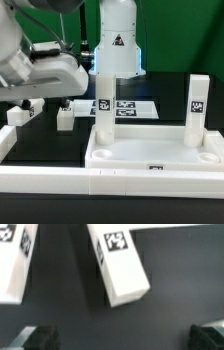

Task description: Assemble desk

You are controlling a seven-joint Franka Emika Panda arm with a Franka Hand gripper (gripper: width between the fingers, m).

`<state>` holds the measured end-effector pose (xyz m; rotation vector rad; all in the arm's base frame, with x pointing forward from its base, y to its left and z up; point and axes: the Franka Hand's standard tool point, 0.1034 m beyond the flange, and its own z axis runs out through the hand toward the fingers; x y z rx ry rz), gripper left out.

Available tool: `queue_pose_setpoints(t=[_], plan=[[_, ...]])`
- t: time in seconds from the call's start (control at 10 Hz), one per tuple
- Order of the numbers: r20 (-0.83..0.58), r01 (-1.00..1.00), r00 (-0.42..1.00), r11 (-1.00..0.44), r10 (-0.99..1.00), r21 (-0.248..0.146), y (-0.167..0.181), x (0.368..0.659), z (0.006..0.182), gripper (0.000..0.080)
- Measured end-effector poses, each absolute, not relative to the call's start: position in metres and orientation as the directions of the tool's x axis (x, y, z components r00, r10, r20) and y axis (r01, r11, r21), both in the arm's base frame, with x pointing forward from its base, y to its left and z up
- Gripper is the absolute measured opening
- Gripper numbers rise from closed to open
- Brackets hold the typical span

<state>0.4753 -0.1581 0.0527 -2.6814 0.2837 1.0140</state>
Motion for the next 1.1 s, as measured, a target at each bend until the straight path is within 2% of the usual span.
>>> queue_pose_setpoints(t=[0.3,0.6,0.8,1.0,1.1], plan=[[-0.804,-0.285,0.594,-0.941,-0.022,-0.185,-0.153,0.468,0.047,0.0649],[-0.875,-0.288,0.484,-0.943,0.004,-0.164,-0.147,0.452,0.036,0.0649],[-0.865,-0.283,0.502,-0.946,-0.005,-0.158,-0.149,0.457,0.033,0.0649],[-0.873,-0.295,0.486,-0.948,-0.042,-0.119,-0.144,0.449,0.023,0.0649],[-0.875,-0.294,0.482,-0.949,-0.043,-0.116,-0.141,0.446,0.020,0.0649]])
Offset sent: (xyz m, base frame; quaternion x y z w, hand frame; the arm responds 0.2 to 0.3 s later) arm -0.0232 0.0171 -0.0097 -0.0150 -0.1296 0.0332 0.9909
